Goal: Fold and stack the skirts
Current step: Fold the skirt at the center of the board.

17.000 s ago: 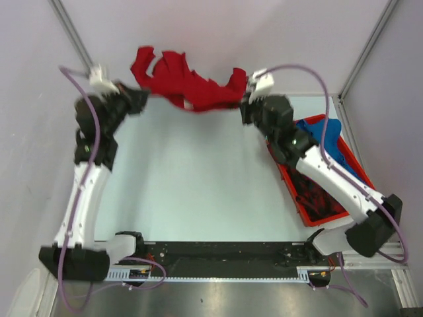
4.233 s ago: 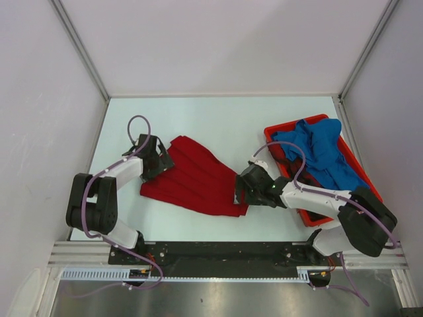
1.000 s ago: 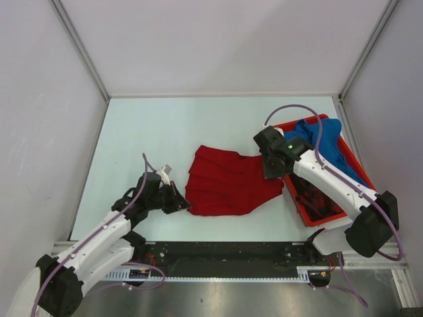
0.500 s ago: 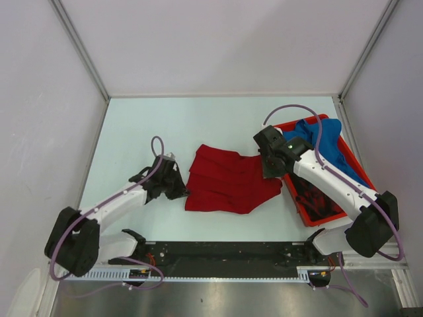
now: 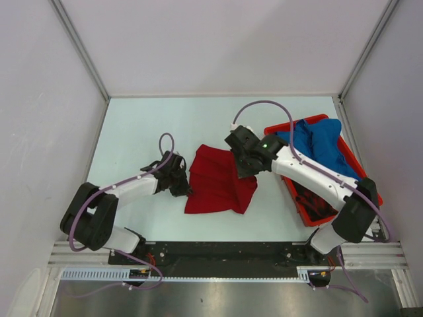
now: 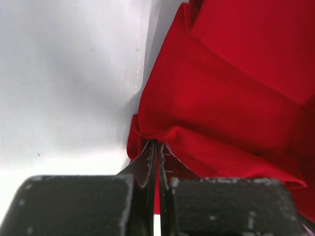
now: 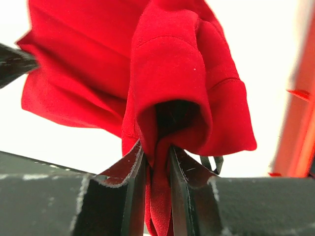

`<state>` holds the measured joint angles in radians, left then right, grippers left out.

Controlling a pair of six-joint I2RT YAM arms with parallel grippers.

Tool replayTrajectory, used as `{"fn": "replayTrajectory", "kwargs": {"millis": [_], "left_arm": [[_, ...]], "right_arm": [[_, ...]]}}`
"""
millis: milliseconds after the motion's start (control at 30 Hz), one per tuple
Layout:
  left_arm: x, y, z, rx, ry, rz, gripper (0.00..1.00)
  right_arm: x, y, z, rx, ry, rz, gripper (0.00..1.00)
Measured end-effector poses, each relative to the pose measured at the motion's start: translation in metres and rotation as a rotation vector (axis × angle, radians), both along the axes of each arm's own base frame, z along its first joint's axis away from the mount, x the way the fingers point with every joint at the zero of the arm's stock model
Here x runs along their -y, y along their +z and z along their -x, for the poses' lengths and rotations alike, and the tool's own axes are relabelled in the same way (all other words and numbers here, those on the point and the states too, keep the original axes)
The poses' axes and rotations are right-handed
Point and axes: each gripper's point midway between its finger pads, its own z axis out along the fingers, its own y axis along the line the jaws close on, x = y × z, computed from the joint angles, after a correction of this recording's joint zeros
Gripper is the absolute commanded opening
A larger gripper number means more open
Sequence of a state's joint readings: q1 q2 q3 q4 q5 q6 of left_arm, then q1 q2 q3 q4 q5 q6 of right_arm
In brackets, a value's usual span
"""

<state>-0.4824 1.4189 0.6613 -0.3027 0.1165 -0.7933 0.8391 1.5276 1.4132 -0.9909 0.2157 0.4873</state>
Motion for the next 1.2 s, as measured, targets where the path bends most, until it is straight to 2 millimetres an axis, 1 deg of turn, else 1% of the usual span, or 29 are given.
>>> {"fn": "replayTrajectory", "kwargs": {"millis": [133,200,333,500,533,567,700,733,800,833,933,967,1033,1067,1167,1200], "left_arm": [[0.000,-0.001,-0.001,-0.001,0.001,-0.001,0.00],[0.000,-0.001,-0.001,-0.001,0.001,-0.002,0.00],[0.000,0.001,-0.004,0.006,0.005,-0.008,0.00],[-0.004,0.002,-0.007,0.015,0.019,-0.030,0.00],[-0.004,0.002,-0.008,0.015,0.021,-0.034,0.00],[-0.004,0.003,-0.008,0.017,0.021,-0.034,0.01],[-0.004,0.003,-0.008,0.018,0.021,-0.033,0.03],[-0.004,0.004,-0.008,0.020,0.021,-0.032,0.05],[-0.004,0.006,-0.008,0.025,0.022,-0.030,0.08],[-0.004,0.007,-0.008,0.027,0.021,-0.029,0.14],[-0.004,0.014,-0.009,0.047,0.019,-0.021,0.18],[-0.004,0.016,-0.010,0.056,0.019,-0.019,0.19],[-0.005,0.021,-0.011,0.073,0.021,-0.017,0.20],[-0.005,0.023,-0.012,0.080,0.023,-0.016,0.20],[-0.006,0.025,-0.012,0.088,0.027,-0.018,0.21],[-0.007,0.025,-0.011,0.087,0.027,-0.020,0.21]], "right_arm": [[-0.033,0.000,0.000,-0.009,0.051,-0.005,0.00],[-0.050,-0.003,0.001,-0.020,0.079,-0.005,0.00],[-0.075,-0.012,-0.001,-0.036,0.104,-0.001,0.00],[-0.097,-0.023,-0.011,-0.056,0.100,-0.012,0.01],[-0.101,-0.027,-0.012,-0.064,0.101,-0.014,0.02],[-0.104,-0.031,-0.014,-0.069,0.101,-0.014,0.09],[-0.116,-0.051,-0.018,-0.093,0.102,-0.013,0.09],[-0.118,-0.056,-0.019,-0.098,0.102,-0.015,0.10],[-0.124,-0.063,-0.022,-0.106,0.106,-0.027,0.17],[-0.126,-0.065,-0.022,-0.110,0.107,-0.034,0.21],[-0.133,-0.068,-0.028,-0.120,0.106,-0.078,0.29],[-0.134,-0.069,-0.029,-0.125,0.104,-0.093,0.36],[-0.137,-0.070,-0.034,-0.123,0.100,-0.120,0.45],[-0.139,-0.071,-0.035,-0.126,0.103,-0.136,0.58],[-0.145,-0.069,-0.040,-0.125,0.115,-0.182,0.74],[-0.148,-0.067,-0.041,-0.124,0.124,-0.196,0.76]]}}
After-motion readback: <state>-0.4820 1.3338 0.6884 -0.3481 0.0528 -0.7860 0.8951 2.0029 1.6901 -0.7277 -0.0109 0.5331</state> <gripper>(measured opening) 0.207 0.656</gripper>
